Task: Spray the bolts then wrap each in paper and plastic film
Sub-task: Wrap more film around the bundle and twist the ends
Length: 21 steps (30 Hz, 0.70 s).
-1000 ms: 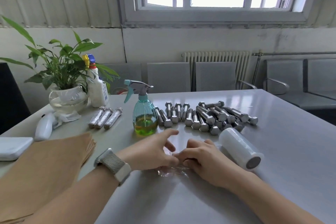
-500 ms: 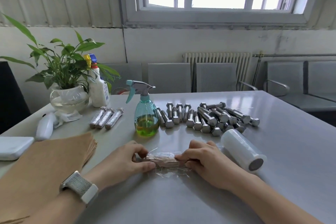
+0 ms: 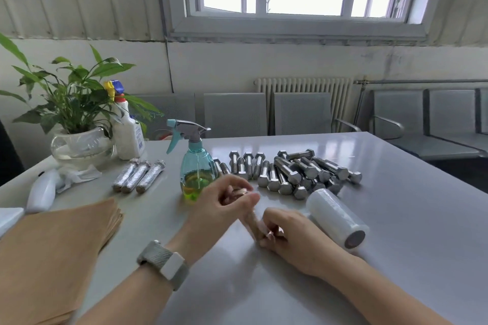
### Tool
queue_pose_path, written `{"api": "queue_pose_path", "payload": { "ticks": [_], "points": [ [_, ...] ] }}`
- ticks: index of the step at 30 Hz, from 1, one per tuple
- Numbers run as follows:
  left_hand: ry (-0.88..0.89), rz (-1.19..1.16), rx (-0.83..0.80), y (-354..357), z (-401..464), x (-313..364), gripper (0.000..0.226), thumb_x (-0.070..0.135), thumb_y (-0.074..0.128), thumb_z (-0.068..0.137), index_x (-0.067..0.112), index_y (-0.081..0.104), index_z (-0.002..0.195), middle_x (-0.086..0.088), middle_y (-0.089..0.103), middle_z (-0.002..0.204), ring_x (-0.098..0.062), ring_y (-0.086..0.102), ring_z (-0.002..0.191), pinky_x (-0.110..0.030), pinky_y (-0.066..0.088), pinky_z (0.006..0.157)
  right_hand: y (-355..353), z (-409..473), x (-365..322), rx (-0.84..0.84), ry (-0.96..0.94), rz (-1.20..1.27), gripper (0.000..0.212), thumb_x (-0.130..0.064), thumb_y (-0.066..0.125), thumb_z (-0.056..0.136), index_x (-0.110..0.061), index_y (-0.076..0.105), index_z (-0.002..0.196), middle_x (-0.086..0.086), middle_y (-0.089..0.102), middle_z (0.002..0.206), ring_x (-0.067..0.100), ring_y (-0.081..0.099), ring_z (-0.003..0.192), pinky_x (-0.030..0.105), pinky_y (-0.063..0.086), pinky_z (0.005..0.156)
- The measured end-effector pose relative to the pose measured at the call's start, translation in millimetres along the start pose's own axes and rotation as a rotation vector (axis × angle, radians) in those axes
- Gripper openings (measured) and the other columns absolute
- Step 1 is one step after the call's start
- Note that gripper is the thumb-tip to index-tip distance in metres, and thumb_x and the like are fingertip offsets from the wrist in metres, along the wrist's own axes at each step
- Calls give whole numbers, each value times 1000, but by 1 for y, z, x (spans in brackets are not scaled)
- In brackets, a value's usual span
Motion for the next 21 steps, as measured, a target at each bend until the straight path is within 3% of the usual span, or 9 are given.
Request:
{"api": "queue_pose_path", "payload": {
  "ticks": [2, 5, 10, 13, 16, 17, 19, 21],
  "points": [
    [0, -82, 59, 20, 7, 0, 20, 30, 80, 79, 19, 65, 74, 7, 56, 60, -8, 51, 57, -15, 42, 55, 0, -1, 3, -3, 14, 10, 40, -12, 72, 80, -34, 40, 71, -14, 52, 77, 8, 45, 74, 16, 38, 67],
    [-110, -200, 141, 41, 15, -12, 27, 25, 80, 71, 18, 55, 61, 1, 49, 55, -15, 44, 53, -21, 39, 51, 1, -2, 6, -7, 28, 54, 14, -12, 71, 79, -14, 58, 83, -3, 61, 88, 12, 54, 81, 29, 46, 78],
    [-109, -115, 198, 56, 16, -20, 26, 30, 68, 69, 14, 47, 66, 1, 45, 59, -16, 43, 57, -32, 40, 56, -2, -2, 3, -17, 37, 73, 13, -9, 72, 77, -12, 67, 88, -8, 57, 96, 4, 54, 83, 17, 43, 73],
    [-77, -128, 149, 59, 18, -23, 25, 28, 67, 72, 10, 50, 67, 6, 46, 57, -10, 42, 55, -25, 41, 53, -20, 0, 8, -70, 73, -9, 16, -12, 77, 78, -16, 73, 93, -15, 53, 103, -6, 48, 84, 4, 33, 77],
    [-7, -29, 97, 61, 20, -20, 31, 21, 67, 80, -3, 50, 70, 3, 42, 58, -11, 36, 55, -21, 34, 53, -87, -3, 23, 194, 161, -119, 15, -16, 75, 84, -25, 76, 96, -11, 56, 96, 7, 54, 86, 20, 42, 79],
    [-6, -5, 94, 61, 20, -21, 28, 17, 67, 82, -4, 52, 71, 1, 44, 59, -11, 37, 55, -22, 34, 54, -106, -7, 33, 261, 240, -187, 17, -27, 73, 85, -26, 73, 102, -7, 58, 97, 13, 56, 91, 27, 44, 79],
    [-22, 0, 93, 61, 19, -24, 17, 15, 67, 82, 3, 61, 73, 2, 52, 60, -9, 43, 55, -21, 39, 55, -111, -17, 63, 130, 508, -363, 56, -63, 63, 82, -26, 59, 123, -1, 58, 115, 21, 55, 106, 33, 44, 81],
    [-62, -49, 70, 63, 18, -26, 6, 22, 68, 78, 16, 68, 75, 7, 60, 63, -5, 49, 56, -15, 43, 55, -85, -28, 87, -144, 724, -287, 88, -81, 56, 73, -19, 44, 135, 3, 55, 131, 23, 58, 111, 34, 51, 80]
  ]
}}
Point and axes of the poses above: each hand's wrist, its own z-axis towards the middle knuckle, its own y-axis out of the palm, x = y × z, the point moved 8 cm from there along z, towards the middle knuckle
